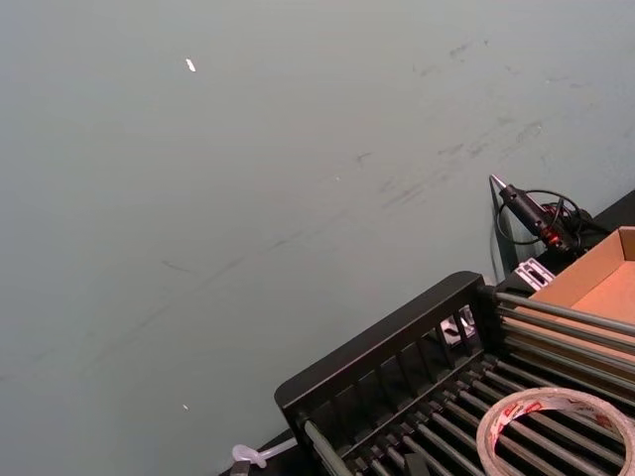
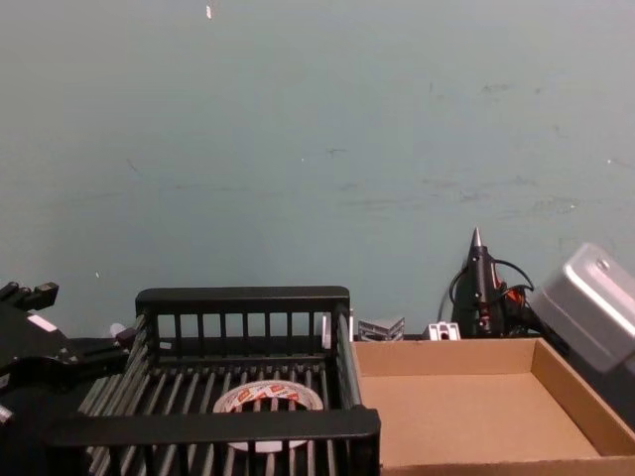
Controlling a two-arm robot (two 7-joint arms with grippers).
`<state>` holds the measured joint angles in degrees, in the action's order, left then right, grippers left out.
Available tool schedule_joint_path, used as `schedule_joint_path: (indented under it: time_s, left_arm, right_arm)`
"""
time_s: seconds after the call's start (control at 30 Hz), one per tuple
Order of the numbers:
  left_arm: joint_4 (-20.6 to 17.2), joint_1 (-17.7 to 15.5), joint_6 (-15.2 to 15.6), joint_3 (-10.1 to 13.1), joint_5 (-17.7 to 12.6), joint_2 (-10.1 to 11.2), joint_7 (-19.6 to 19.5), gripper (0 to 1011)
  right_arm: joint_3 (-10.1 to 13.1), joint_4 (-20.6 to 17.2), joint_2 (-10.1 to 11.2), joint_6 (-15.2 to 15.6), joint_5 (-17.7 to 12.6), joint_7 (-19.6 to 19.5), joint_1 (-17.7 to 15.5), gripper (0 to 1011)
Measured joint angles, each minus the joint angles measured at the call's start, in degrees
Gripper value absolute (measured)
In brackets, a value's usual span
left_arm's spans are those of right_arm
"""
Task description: Pick up the white tape and place it into the black box , Pick up the silver tape and place it into the brown box.
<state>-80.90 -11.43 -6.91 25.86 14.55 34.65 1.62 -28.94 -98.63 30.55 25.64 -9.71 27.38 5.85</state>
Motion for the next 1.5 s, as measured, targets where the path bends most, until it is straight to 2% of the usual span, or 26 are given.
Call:
schedule_joint_path:
  time_s: [0.9,1.1,1.3,1.5]
  left_arm:
    - [0.0,0.0,0.0,0.0,0.0,0.0,0.0,1001]
    - [0.0,0.0,0.0,0.0,0.0,0.0,0.0,1001]
    - [0.0,0.0,0.0,0.0,0.0,0.0,0.0,1001]
    - [0.0,0.0,0.0,0.0,0.0,0.0,0.0,1001]
  right_arm:
    - [-0.3,0.4,-0.6,0.2,1.5,-0.4,0.1,999]
    - [-0.2,0.4,-0.6,0.2,1.5,-0.4,0.1,890]
    - [-0.2,0.4,-0.5,0.2,1.4,-0.4,0.1,733]
    - [-0.2,0.3,-0.5,0.2,1.4,-0.4,0.1,511]
